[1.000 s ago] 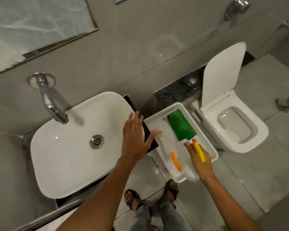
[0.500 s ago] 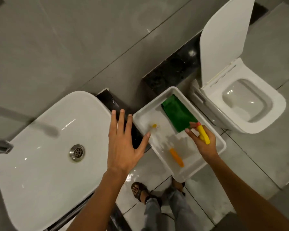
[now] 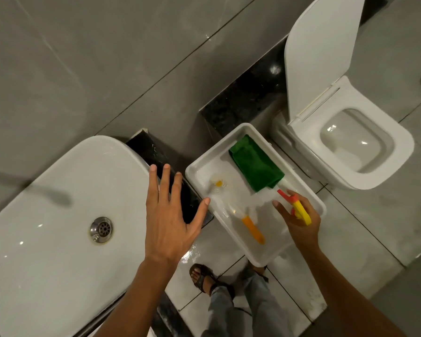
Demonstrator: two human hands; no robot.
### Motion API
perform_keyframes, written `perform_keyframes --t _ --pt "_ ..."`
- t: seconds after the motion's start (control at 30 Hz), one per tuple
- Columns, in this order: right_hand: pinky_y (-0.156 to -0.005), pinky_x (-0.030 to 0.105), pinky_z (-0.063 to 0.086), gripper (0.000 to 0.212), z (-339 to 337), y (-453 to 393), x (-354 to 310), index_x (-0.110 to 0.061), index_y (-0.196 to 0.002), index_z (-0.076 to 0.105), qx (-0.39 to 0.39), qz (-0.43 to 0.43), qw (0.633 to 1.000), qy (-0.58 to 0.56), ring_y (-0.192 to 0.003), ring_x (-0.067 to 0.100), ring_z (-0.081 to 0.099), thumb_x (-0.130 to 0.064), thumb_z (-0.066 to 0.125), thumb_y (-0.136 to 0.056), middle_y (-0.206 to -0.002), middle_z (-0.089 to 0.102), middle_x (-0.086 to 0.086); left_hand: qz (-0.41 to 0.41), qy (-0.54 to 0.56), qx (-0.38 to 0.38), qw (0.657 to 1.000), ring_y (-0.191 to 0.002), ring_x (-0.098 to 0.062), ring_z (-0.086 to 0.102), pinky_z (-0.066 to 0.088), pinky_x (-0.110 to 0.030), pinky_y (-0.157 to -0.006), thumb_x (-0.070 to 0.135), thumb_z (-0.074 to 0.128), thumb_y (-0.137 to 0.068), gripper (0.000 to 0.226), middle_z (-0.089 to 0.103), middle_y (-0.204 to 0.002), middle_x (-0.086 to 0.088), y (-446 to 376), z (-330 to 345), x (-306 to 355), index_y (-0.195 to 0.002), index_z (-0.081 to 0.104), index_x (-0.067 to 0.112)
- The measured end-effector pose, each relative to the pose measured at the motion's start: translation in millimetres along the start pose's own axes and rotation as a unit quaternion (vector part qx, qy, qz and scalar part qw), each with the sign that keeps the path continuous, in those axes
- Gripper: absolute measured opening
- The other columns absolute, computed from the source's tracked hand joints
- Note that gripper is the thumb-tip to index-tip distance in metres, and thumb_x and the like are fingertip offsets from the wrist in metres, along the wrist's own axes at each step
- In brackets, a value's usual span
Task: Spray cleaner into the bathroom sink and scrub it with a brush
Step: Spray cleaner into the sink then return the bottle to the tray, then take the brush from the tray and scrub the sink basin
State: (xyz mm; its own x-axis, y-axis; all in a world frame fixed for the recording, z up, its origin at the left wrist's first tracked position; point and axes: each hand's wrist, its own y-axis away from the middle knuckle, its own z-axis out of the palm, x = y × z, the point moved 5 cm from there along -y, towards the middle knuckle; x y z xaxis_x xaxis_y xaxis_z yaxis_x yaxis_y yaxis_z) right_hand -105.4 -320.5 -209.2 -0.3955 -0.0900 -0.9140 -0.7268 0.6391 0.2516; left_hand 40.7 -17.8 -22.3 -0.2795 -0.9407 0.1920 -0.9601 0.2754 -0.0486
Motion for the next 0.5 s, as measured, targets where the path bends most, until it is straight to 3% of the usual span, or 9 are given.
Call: perform_keyframes --t 0.13,0.23,0.3,0.37,0.43,0.5 --pt "-0.09 0.012 0.057 0.072 -10.9 29.6 11.0 -0.025 -0.136 0.059 0.089 0.078 0.993 0.009 -0.112 0.002 0.068 -0.039 0.094 -0.075 -0.13 0.067 -0.005 -0.005 0.008 -0.005 1.0 -0.172 -0.021 -0.006 0.011 -0.047 -0.136 0.076 0.045 -0.103 0.089 0.021 -0.182 -0.007 -0.1 -2.7 1.4 -0.163 0.045 0.01" --pt "-0.091 0.044 0.063 0.068 -5.2 74.6 22.0 -0.022 -0.118 0.056 0.152 0.156 0.976 0.015 -0.101 0.026 0.068 -0.055 0.09 -0.069 -0.114 0.065 0.004 -0.006 0.012 -0.005 1.0 -0.172 -0.021 -0.006 0.012 -0.048 -0.136 0.076 0.045 -0.104 0.089 0.022 -0.182 -0.009 0.0 -4.8 2.5 -0.163 0.045 0.009" --pt "-0.085 0.055 0.062 0.053 15.5 99.7 18.9 -0.025 -0.105 0.056 0.111 0.175 0.978 0.027 -0.091 0.028 0.069 -0.057 0.084 -0.074 -0.1 0.067 0.004 -0.007 0.014 -0.004 1.0 -0.172 -0.021 -0.006 0.014 -0.049 -0.136 0.076 0.045 -0.104 0.089 0.022 -0.181 -0.009 -0.3 -5.4 2.8 -0.163 0.045 0.009" --pt "-0.089 0.053 0.062 0.035 45.4 109.3 6.5 -0.033 -0.105 0.058 0.013 0.144 0.987 0.062 -0.096 0.022 0.069 -0.043 0.084 -0.084 -0.103 0.067 -0.006 -0.006 0.018 -0.005 1.0 -0.172 -0.021 -0.006 0.013 -0.049 -0.136 0.076 0.045 -0.104 0.09 0.022 -0.181 -0.009 -0.5 -4.4 2.7 -0.163 0.045 0.009" --pt "-0.101 0.048 0.058 0.039 75.4 103.3 -4.7 -0.031 -0.123 0.059 -0.069 0.103 0.986 0.11 -0.112 0.02 0.064 -0.031 0.081 -0.091 -0.119 0.062 -0.007 -0.006 0.021 -0.004 1.0 -0.172 -0.021 -0.006 0.014 -0.05 -0.136 0.076 0.045 -0.104 0.089 0.023 -0.181 -0.009 -0.4 -3.9 2.3 -0.163 0.045 0.009" --pt "-0.113 0.043 0.049 0.057 102.3 88.8 -6.9 -0.013 -0.146 0.053 -0.134 0.089 0.971 0.179 -0.131 0.026 0.056 -0.031 0.074 -0.096 -0.139 0.057 0.006 -0.006 0.023 -0.003 1.0 -0.172 -0.022 -0.005 0.015 -0.052 -0.136 0.075 0.046 -0.103 0.089 0.023 -0.181 -0.01 0.1 -3.6 2.2 -0.163 0.045 0.009"
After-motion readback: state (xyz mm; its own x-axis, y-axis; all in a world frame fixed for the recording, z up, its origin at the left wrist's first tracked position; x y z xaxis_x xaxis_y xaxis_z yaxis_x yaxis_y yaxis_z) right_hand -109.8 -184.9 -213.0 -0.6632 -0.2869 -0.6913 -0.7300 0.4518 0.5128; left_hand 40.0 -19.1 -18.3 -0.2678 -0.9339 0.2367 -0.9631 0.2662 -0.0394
